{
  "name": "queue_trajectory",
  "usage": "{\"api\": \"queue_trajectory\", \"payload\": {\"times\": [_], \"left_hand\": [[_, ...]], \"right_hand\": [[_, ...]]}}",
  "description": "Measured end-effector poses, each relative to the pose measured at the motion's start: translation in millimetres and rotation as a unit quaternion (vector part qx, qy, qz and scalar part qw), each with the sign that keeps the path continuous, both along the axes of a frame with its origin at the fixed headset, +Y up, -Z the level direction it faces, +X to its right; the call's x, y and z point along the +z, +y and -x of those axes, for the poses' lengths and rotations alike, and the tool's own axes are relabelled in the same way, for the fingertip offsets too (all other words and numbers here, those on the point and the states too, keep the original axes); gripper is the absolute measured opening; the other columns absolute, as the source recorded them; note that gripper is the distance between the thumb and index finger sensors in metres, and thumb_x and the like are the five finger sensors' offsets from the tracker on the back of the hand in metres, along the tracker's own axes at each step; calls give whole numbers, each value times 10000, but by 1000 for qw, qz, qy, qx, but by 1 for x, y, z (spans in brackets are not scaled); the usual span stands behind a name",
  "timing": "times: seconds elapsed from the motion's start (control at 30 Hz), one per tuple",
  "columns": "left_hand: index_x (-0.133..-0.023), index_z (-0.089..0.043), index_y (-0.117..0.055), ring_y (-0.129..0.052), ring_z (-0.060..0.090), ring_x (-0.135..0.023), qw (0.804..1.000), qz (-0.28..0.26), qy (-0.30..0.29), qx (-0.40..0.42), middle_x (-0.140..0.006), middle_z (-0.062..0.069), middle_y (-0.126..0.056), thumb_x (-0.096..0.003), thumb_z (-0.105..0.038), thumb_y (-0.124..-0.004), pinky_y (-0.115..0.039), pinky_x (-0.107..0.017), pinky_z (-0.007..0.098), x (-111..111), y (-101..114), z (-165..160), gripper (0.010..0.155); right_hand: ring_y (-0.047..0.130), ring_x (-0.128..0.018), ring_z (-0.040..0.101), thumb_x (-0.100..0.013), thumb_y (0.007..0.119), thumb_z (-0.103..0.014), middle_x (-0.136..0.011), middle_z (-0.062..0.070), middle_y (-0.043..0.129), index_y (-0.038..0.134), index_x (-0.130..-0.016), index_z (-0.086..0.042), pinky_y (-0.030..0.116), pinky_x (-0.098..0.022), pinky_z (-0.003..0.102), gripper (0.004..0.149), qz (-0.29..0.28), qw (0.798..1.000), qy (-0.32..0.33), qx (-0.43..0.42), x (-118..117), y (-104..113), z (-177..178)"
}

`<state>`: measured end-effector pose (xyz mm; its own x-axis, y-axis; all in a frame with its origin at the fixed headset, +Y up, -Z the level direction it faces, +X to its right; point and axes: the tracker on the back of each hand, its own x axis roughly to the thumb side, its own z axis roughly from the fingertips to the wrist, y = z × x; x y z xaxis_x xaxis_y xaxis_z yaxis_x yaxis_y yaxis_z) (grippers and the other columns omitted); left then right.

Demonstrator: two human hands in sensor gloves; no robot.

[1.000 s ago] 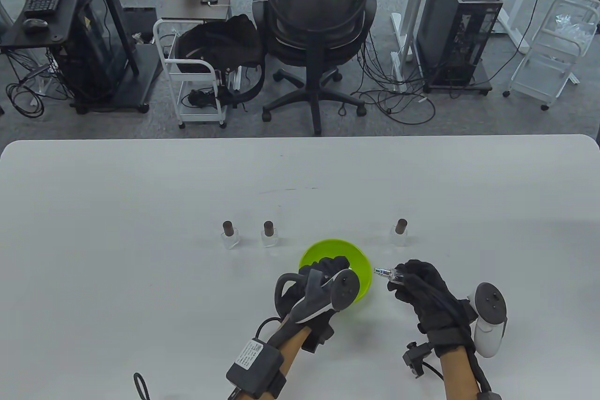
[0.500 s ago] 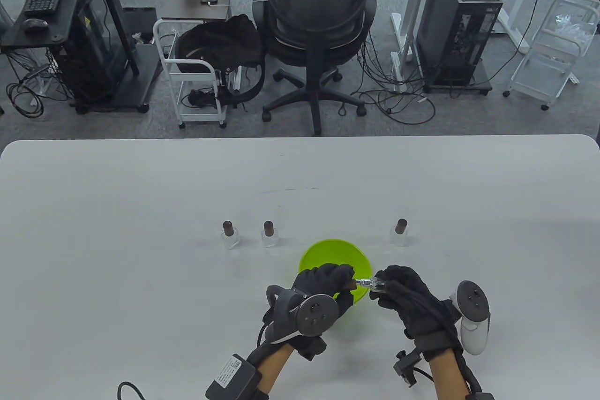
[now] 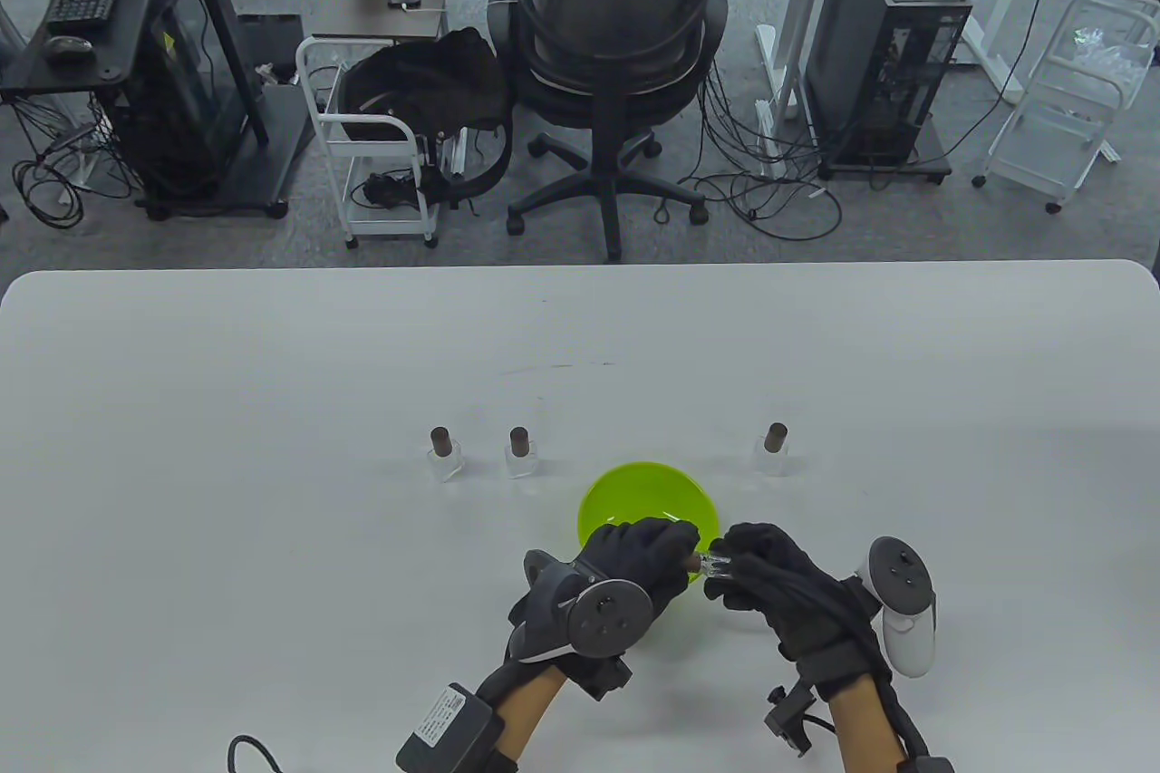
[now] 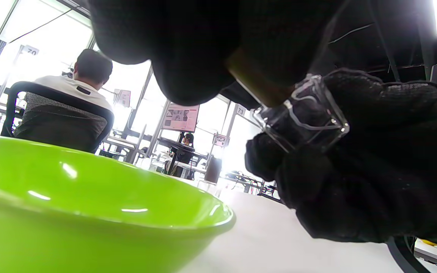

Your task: Assemble perfume bottles from components

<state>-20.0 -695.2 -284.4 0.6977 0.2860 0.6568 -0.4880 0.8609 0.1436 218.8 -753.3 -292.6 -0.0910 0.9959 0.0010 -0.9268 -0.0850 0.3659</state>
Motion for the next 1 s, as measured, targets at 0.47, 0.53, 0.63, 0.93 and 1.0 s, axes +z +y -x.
{"api": "queue_trajectory", "payload": {"times": [0.47, 0.53, 0.63, 0.93, 1.0], "left_hand": [[-900, -211, -838, -1066, 152, -591, 999, -23, -25, 8, -828, 75, -935, -426, -326, -815, -883, -582, 314, -2, -4, 2, 488], [-910, -234, -823, -1049, 146, -622, 999, -31, -33, 8, -855, 58, -917, -432, -333, -812, -865, -605, 312, -2, 0, 3, 489], [-923, -270, -805, -1030, 135, -667, 998, -34, -47, 2, -890, 26, -892, -438, -343, -818, -843, -637, 308, -1, 5, 2, 491], [-1037, -266, -675, -940, 197, -847, 997, -18, -53, -56, -1035, 45, -773, -470, -430, -802, -746, -724, 409, 3, 24, -7, 604], [-1080, -246, -611, -891, 240, -905, 998, -12, -29, -59, -1082, 77, -714, -472, -461, -789, -704, -748, 451, 2, 30, 1, 669]], "right_hand": [[963, -760, 346, -599, 711, -349, -1003, 297, 730, 551, -1048, -40, 804, -609, 533, 568, -1, 999, 19, 37, -2, 3, 5], [940, -787, 357, -599, 728, -356, -1028, 277, 709, 493, -1096, -23, 779, -624, 547, 642, -8, 998, 45, 54, -2, 8, 6], [906, -828, 382, -598, 743, -382, -1048, 245, 697, 441, -1136, 1, 743, -646, 576, 726, -30, 988, 84, 122, -2, 16, 10], [845, -894, 409, -573, 794, -449, -1076, 193, 702, 524, -1127, -134, 700, -679, 595, 692, -85, 963, 74, 245, 2, 29, 11], [779, -946, 445, -566, 799, -462, -1109, 207, 658, 532, -1129, -174, 672, -692, 606, 686, -97, 963, 49, 247, 4, 30, 8]]}}
